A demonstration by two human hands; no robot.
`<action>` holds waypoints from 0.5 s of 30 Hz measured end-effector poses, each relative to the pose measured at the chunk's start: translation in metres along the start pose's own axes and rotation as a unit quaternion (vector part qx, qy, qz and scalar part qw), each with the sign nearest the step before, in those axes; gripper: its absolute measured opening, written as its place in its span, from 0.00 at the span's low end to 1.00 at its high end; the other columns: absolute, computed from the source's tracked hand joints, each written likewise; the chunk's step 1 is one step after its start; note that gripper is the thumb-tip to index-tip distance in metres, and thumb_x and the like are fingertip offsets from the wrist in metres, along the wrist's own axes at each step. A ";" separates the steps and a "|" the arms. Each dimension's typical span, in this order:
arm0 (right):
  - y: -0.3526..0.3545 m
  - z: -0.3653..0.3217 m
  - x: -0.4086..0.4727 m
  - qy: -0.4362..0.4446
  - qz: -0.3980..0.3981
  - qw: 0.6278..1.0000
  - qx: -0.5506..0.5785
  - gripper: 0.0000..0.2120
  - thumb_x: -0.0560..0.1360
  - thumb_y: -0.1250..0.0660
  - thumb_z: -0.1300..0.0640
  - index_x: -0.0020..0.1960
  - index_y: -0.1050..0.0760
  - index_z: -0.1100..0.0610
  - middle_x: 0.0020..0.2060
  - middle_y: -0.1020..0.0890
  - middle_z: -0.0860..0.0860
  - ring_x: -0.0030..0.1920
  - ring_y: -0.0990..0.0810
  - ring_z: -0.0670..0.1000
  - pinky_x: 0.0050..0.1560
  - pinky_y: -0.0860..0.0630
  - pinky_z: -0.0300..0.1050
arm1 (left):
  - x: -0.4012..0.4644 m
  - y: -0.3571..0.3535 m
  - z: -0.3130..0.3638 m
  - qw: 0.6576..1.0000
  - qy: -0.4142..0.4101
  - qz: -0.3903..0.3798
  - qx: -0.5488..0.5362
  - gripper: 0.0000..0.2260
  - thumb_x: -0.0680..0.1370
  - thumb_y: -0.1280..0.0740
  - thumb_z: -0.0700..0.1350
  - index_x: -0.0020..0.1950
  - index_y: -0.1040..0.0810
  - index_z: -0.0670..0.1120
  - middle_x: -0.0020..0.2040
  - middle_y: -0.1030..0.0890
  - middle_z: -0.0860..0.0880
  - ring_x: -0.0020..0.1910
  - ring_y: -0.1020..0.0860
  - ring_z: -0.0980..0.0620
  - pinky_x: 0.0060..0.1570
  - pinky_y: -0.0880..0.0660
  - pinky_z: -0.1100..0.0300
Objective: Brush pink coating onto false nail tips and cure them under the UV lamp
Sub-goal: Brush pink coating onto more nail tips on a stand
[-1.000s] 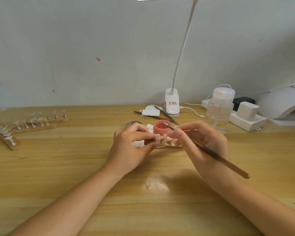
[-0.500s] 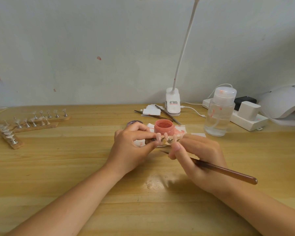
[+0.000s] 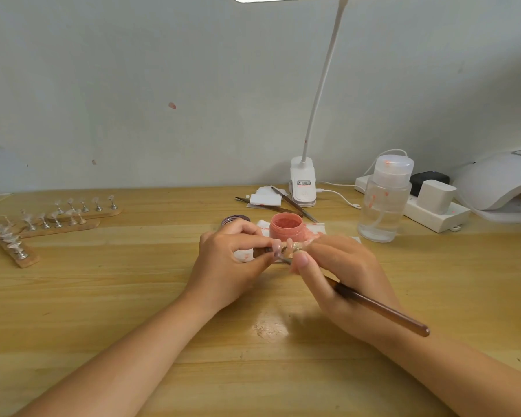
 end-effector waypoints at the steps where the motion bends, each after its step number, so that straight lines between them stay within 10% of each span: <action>1: 0.000 -0.001 0.000 0.002 0.001 1.000 0.004 0.25 0.80 0.47 0.52 0.31 0.24 0.62 0.25 0.25 0.52 0.28 0.27 0.52 0.31 0.33 0.48 | 0.000 0.000 0.000 1.000 0.002 0.002 -0.001 0.08 0.66 0.26 0.49 0.43 0.19 0.58 0.38 0.24 0.56 0.43 0.24 0.55 0.53 0.32 0.40; 15: 0.006 0.009 -0.002 -0.048 0.038 0.996 0.058 0.16 0.78 0.43 0.52 0.39 0.20 0.53 0.33 0.24 0.40 0.35 0.24 0.42 0.37 0.29 0.35 | 0.000 0.000 -0.002 1.000 0.011 0.006 -0.001 0.08 0.67 0.25 0.43 0.43 0.18 0.54 0.38 0.24 0.56 0.41 0.25 0.54 0.53 0.33 0.39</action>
Point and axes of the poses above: each hand's wrist, its own x-axis towards the middle knuckle, its own y-axis out of the back of the hand, z = x × y, the point moved 8 cm from there along x, towards the middle knuckle
